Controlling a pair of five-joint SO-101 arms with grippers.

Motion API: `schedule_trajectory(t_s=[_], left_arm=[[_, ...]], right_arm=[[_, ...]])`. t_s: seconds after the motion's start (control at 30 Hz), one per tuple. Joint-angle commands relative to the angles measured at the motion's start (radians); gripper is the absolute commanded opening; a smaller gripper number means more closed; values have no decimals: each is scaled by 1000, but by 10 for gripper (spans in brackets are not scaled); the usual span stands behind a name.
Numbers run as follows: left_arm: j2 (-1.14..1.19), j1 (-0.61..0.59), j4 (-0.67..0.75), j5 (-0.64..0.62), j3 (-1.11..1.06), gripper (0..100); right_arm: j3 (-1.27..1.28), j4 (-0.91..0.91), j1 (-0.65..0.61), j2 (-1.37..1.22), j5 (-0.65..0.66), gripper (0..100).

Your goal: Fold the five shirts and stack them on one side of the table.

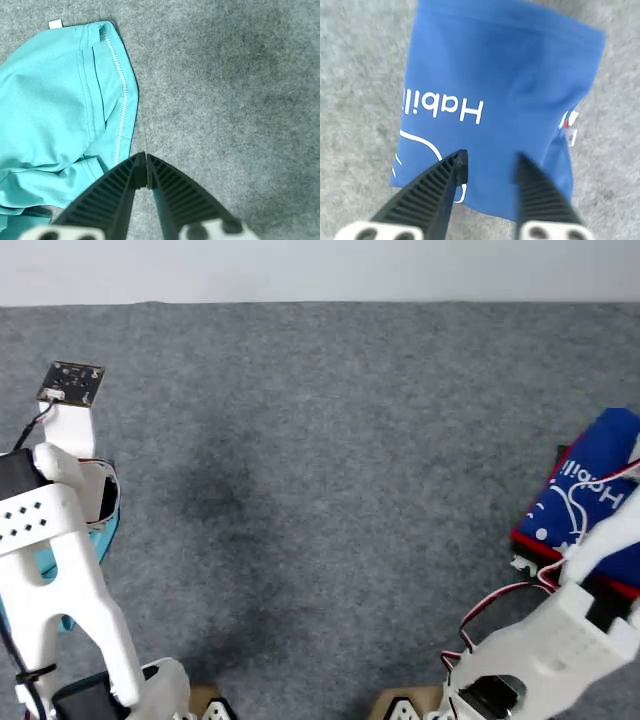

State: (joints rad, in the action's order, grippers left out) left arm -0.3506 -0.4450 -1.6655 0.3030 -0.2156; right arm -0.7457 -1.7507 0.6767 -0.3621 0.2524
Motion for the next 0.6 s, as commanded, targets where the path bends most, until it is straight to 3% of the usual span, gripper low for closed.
schedule_trajectory(t_s=[0.0, 0.17, 0.4, 0.57], left_arm=[[-31, -2, -9, 8, 7, 5], [-31, 2, -9, 8, 5, 5], [-25, 2, -6, 8, 5, 5], [-25, 2, -6, 8, 5, 5]], right_arm=[[2, -41, -7, -27, -17, 19], [61, -41, -1, -113, -18, 10], [109, -28, -102, -318, -18, 10], [28, -41, -96, -277, -18, 10]])
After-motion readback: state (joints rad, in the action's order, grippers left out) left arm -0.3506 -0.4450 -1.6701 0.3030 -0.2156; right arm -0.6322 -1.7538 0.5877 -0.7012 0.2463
